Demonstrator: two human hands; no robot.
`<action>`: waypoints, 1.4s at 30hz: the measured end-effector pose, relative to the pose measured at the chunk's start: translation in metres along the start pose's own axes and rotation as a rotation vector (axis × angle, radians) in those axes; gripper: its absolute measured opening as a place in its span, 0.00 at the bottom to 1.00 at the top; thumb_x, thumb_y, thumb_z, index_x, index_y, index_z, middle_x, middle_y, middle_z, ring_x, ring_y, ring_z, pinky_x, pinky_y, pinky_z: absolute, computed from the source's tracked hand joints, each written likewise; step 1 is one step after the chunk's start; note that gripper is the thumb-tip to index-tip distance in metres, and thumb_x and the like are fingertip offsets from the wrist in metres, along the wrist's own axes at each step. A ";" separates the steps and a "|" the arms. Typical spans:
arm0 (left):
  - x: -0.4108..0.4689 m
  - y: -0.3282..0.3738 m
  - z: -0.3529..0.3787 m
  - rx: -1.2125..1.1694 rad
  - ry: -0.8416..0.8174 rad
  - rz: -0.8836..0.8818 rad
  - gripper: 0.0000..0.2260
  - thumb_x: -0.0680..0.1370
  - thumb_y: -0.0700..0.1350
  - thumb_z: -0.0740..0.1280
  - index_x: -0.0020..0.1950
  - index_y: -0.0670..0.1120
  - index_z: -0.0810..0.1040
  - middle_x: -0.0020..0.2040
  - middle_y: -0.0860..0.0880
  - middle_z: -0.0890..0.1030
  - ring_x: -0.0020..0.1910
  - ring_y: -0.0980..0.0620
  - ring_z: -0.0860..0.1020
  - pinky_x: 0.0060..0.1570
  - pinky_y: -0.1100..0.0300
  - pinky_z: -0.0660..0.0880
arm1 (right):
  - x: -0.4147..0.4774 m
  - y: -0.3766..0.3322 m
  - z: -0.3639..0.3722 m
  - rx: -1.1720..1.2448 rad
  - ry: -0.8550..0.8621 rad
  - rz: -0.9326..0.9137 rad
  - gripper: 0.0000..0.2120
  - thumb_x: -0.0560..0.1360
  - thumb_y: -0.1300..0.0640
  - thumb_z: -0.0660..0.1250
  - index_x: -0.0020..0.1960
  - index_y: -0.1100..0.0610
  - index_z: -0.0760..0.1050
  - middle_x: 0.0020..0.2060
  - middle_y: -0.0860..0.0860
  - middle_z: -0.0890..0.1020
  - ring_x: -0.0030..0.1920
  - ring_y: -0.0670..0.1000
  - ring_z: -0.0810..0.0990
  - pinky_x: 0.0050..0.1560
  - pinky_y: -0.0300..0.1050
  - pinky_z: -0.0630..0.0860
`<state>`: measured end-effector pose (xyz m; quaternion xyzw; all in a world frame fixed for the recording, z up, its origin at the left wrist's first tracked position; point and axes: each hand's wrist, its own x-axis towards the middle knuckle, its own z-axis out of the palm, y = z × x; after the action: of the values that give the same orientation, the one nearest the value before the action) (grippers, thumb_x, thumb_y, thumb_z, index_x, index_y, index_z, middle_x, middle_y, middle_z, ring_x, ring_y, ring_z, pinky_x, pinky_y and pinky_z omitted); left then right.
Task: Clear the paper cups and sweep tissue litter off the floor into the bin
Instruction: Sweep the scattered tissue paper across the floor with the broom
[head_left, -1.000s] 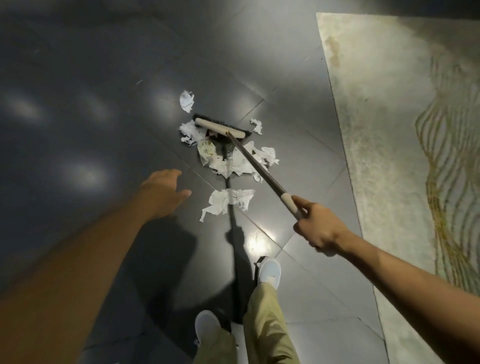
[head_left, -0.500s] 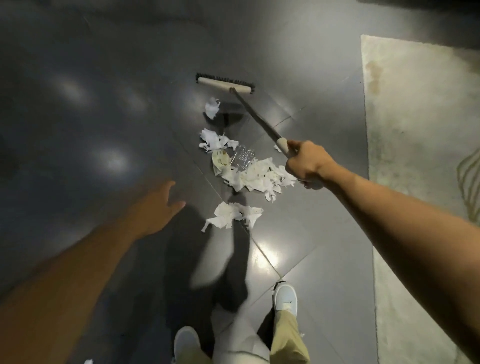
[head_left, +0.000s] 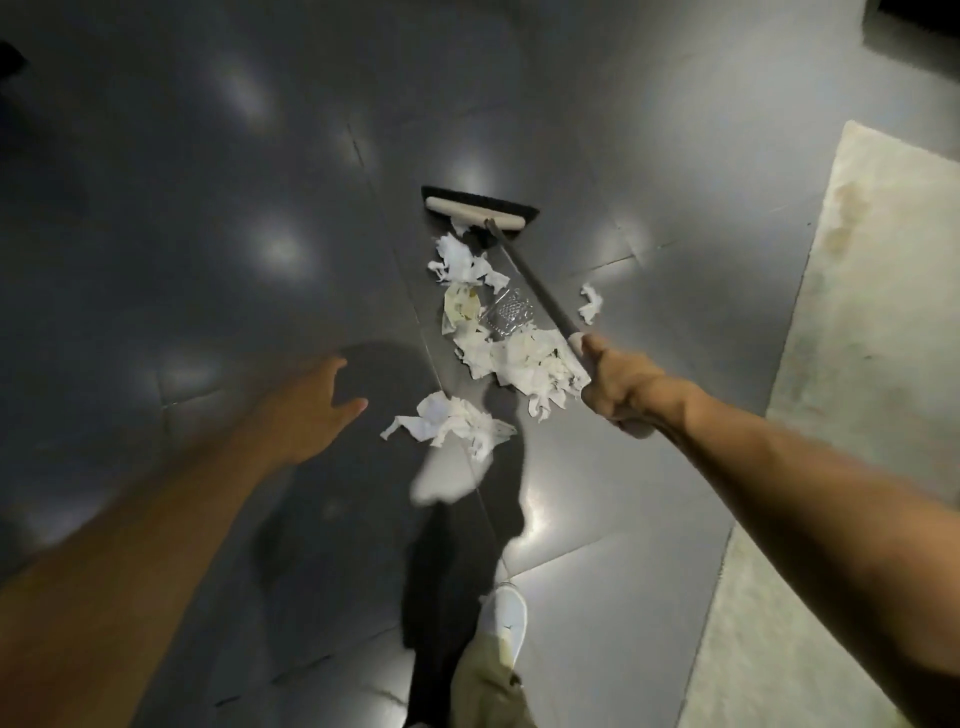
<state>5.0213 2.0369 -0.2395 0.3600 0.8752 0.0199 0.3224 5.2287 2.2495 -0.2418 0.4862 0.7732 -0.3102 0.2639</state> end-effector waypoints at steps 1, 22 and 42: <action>-0.006 0.003 0.003 -0.015 -0.007 -0.016 0.27 0.79 0.49 0.64 0.73 0.40 0.62 0.71 0.39 0.67 0.70 0.41 0.66 0.67 0.55 0.61 | -0.010 0.008 0.007 -0.012 -0.021 0.027 0.35 0.75 0.65 0.60 0.77 0.49 0.53 0.62 0.59 0.75 0.52 0.59 0.77 0.37 0.38 0.71; -0.220 -0.036 0.099 -0.143 0.021 -0.245 0.27 0.80 0.51 0.61 0.75 0.41 0.58 0.74 0.41 0.63 0.72 0.42 0.62 0.69 0.52 0.59 | -0.204 0.084 0.101 -0.261 -0.041 -0.235 0.39 0.74 0.65 0.59 0.78 0.42 0.47 0.59 0.62 0.76 0.57 0.61 0.76 0.58 0.46 0.73; -0.339 -0.046 0.174 -0.517 0.144 -0.818 0.26 0.80 0.53 0.59 0.75 0.43 0.59 0.74 0.44 0.64 0.72 0.44 0.61 0.70 0.55 0.60 | -0.181 -0.117 0.221 -0.646 -0.360 -1.024 0.35 0.75 0.65 0.59 0.77 0.44 0.53 0.68 0.58 0.72 0.66 0.59 0.72 0.65 0.48 0.71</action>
<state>5.2743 1.7501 -0.2033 -0.1076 0.9314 0.1333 0.3212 5.2157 1.9411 -0.2347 -0.1096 0.9059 -0.2251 0.3414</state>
